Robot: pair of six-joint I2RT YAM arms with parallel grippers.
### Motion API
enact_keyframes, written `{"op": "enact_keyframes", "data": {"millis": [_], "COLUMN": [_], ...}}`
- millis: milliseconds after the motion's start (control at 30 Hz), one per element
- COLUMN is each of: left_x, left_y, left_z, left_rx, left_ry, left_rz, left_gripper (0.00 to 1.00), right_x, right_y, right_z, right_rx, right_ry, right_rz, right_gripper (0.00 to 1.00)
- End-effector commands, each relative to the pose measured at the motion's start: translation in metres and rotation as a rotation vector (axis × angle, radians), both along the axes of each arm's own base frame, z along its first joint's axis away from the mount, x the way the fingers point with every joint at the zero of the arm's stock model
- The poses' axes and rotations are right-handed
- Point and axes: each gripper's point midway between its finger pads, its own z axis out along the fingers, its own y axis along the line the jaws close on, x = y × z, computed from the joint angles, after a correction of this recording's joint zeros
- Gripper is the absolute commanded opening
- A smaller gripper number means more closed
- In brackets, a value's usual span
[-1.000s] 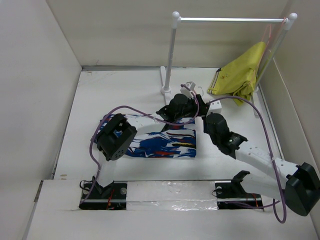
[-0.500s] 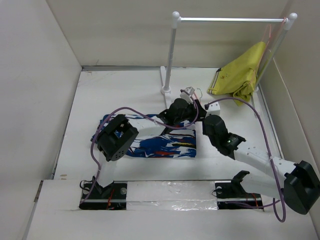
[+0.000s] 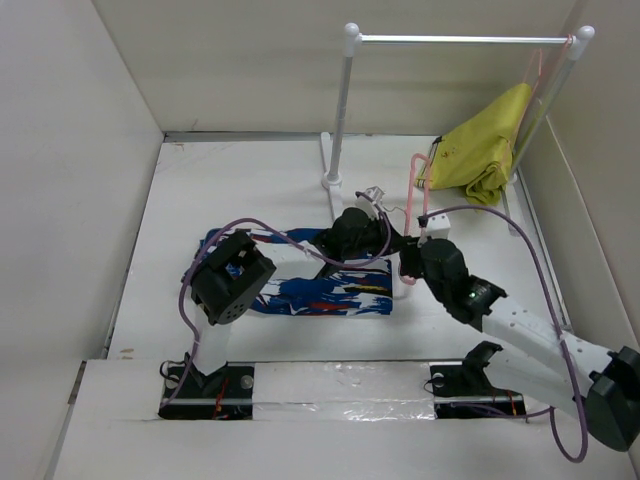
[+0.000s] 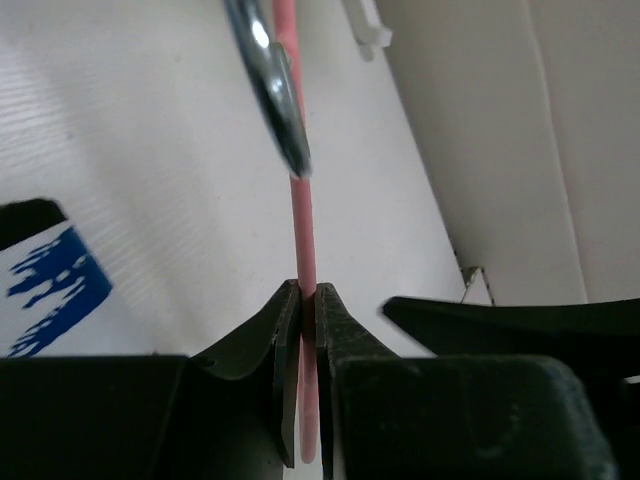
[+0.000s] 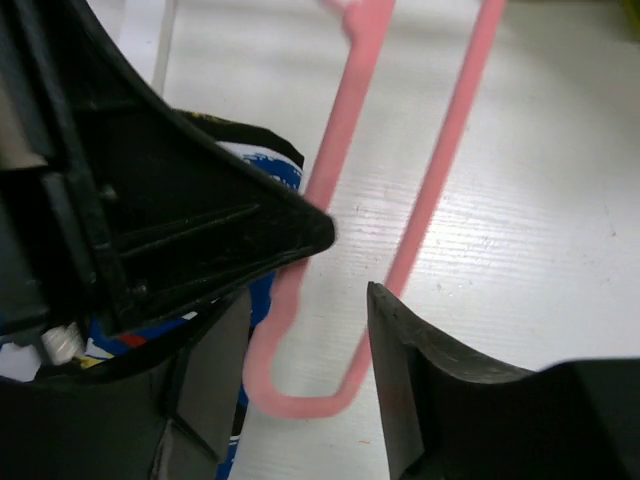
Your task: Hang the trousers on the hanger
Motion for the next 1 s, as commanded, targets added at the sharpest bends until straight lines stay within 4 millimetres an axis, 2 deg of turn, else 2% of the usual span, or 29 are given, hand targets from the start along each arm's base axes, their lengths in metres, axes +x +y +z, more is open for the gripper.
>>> {"op": "enact_keyframes", "data": {"millis": [0, 100, 167, 200, 233, 267, 300, 333, 367, 400, 467, 500, 567, 733, 867, 900, 967], "left_x": [-0.01, -0.009, -0.012, -0.017, -0.018, -0.024, -0.025, -0.031, -0.039, -0.038, -0.049, -0.044, -0.043, -0.046, -0.055, -0.055, -0.061], "left_y": [0.0, 0.006, 0.008, 0.008, 0.009, 0.007, 0.012, 0.01, 0.008, 0.011, 0.009, 0.012, 0.014, 0.016, 0.011, 0.01, 0.009], "left_z": [0.023, 0.018, 0.016, 0.016, 0.015, 0.021, 0.016, 0.021, 0.026, 0.027, 0.032, 0.031, 0.032, 0.036, 0.036, 0.035, 0.033], "left_rx": [-0.065, -0.056, -0.06, -0.06, -0.058, -0.067, -0.059, -0.069, -0.075, -0.066, -0.047, -0.034, -0.032, -0.04, -0.052, -0.052, -0.051], "left_ry": [-0.044, -0.046, -0.048, -0.051, -0.056, -0.068, -0.07, -0.092, -0.105, -0.115, -0.151, -0.161, -0.166, -0.175, -0.165, -0.162, -0.155], "left_rz": [-0.056, -0.049, -0.06, -0.081, -0.088, -0.099, -0.086, -0.097, -0.109, -0.099, -0.112, -0.08, -0.073, -0.08, -0.119, -0.122, -0.132], "left_gripper": [0.0, 0.0, 0.0, 0.0, 0.0, 0.0, 0.0, 0.0, 0.0, 0.0, 0.0, 0.0, 0.0, 0.0, 0.0, 0.0, 0.0], "right_x": [-0.003, -0.01, -0.009, -0.008, -0.001, 0.002, 0.01, 0.012, 0.022, 0.026, 0.037, 0.034, 0.034, 0.025, 0.02, 0.022, 0.024], "right_y": [0.004, -0.004, -0.016, -0.014, -0.021, -0.02, -0.015, -0.007, -0.013, -0.008, -0.003, 0.008, 0.016, 0.024, 0.023, 0.025, 0.021], "right_z": [0.029, 0.043, 0.049, 0.06, 0.061, 0.065, 0.066, 0.066, 0.074, 0.064, 0.07, 0.07, 0.061, 0.036, 0.018, 0.019, 0.018], "right_rx": [0.082, 0.108, 0.126, 0.17, 0.184, 0.204, 0.218, 0.239, 0.246, 0.257, 0.294, 0.319, 0.336, 0.383, 0.39, 0.398, 0.406], "right_ry": [-0.057, -0.074, -0.09, -0.123, -0.135, -0.147, -0.141, -0.121, -0.128, -0.081, -0.089, -0.072, -0.04, 0.006, 0.056, 0.042, 0.038], "right_rz": [0.022, 0.053, 0.024, 0.047, 0.037, 0.057, 0.081, 0.134, 0.117, 0.143, 0.174, 0.245, 0.279, 0.306, 0.297, 0.304, 0.278], "right_gripper": [0.61, 0.64, 0.63, 0.53, 0.36, 0.16, 0.0, 0.0, 0.0, 0.07, 0.32, 0.45, 0.49, 0.49, 0.44, 0.26, 0.11]}}
